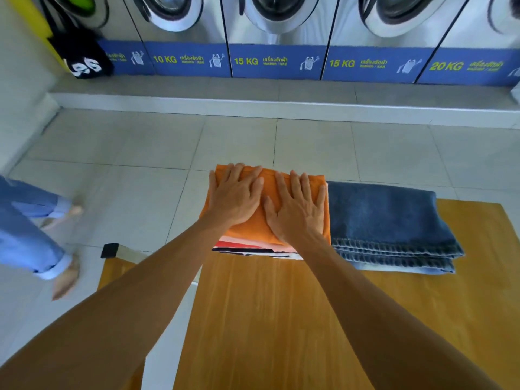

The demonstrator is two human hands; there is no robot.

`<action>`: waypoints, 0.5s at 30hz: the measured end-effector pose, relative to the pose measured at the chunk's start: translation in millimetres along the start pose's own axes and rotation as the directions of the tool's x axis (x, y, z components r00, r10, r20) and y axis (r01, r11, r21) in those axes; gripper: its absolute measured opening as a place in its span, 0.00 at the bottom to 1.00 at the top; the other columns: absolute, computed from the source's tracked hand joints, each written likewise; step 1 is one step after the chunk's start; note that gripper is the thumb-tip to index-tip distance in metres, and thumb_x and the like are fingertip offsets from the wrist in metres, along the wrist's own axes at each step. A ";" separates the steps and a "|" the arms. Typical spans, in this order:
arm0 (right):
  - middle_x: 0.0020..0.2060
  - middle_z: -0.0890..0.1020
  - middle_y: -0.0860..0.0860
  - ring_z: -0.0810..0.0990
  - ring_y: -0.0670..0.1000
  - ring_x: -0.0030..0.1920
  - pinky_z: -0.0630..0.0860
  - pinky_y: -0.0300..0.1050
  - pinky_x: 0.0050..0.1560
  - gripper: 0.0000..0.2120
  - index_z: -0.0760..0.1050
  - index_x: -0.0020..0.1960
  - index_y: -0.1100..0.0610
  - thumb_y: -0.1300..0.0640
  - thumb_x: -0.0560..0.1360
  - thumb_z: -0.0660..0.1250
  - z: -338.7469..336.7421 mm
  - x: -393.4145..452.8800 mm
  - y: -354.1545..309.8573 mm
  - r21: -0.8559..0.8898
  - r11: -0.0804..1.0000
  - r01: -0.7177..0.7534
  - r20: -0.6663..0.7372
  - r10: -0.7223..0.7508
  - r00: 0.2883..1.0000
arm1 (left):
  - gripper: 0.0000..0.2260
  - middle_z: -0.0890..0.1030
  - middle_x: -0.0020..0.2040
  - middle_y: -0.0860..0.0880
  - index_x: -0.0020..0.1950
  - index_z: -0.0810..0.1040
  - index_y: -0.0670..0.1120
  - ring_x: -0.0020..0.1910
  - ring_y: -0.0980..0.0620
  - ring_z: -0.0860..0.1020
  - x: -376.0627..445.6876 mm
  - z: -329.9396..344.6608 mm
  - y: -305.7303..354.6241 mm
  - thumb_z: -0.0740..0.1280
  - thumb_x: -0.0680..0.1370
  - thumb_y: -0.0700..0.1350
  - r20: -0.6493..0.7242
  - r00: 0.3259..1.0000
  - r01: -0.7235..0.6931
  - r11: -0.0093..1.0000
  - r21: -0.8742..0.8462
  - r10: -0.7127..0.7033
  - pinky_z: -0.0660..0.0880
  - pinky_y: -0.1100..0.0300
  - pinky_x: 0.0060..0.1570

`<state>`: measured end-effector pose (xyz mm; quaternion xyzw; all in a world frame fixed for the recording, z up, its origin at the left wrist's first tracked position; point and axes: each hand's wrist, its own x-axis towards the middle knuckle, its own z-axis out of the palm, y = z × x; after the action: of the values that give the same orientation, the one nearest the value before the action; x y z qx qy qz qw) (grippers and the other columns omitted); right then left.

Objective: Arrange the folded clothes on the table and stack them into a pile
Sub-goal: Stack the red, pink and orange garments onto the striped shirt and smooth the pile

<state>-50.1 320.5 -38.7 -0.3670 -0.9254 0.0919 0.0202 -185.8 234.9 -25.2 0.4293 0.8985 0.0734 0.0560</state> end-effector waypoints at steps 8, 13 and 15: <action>0.82 0.52 0.54 0.42 0.57 0.81 0.39 0.71 0.75 0.32 0.57 0.80 0.56 0.40 0.82 0.42 -37.6 18.5 46.7 0.125 0.920 -0.371 0.125 0.357 0.926 | 0.27 0.47 0.81 0.43 0.80 0.47 0.55 0.79 0.42 0.43 -3.4 -13.3 -35.1 0.41 0.82 0.61 -0.005 0.931 0.359 0.922 -0.147 -0.364 0.42 0.36 0.74; 0.82 0.49 0.52 0.43 0.56 0.81 0.40 0.67 0.75 0.29 0.53 0.81 0.50 0.40 0.83 0.43 -47.2 42.7 -15.2 0.158 0.986 -0.053 -0.155 0.077 0.985 | 0.25 0.69 0.73 0.42 0.74 0.64 0.43 0.73 0.40 0.66 -30.7 -16.0 -11.5 0.46 0.83 0.56 -0.136 0.870 0.407 0.846 -0.343 -0.474 0.63 0.41 0.72; 0.82 0.52 0.52 0.45 0.56 0.81 0.42 0.67 0.76 0.27 0.55 0.81 0.48 0.40 0.84 0.46 -41.9 49.5 -42.8 0.123 0.989 0.084 -0.126 -0.068 0.990 | 0.22 0.77 0.64 0.43 0.66 0.72 0.44 0.64 0.43 0.74 -38.4 -19.0 -7.8 0.48 0.83 0.55 -0.174 0.826 0.437 0.805 -0.401 -0.536 0.72 0.46 0.64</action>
<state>-110.8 330.2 9.0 -0.3344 -0.9280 0.1276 0.1032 -170.9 198.6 -6.5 0.1505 0.9503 0.2719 0.0200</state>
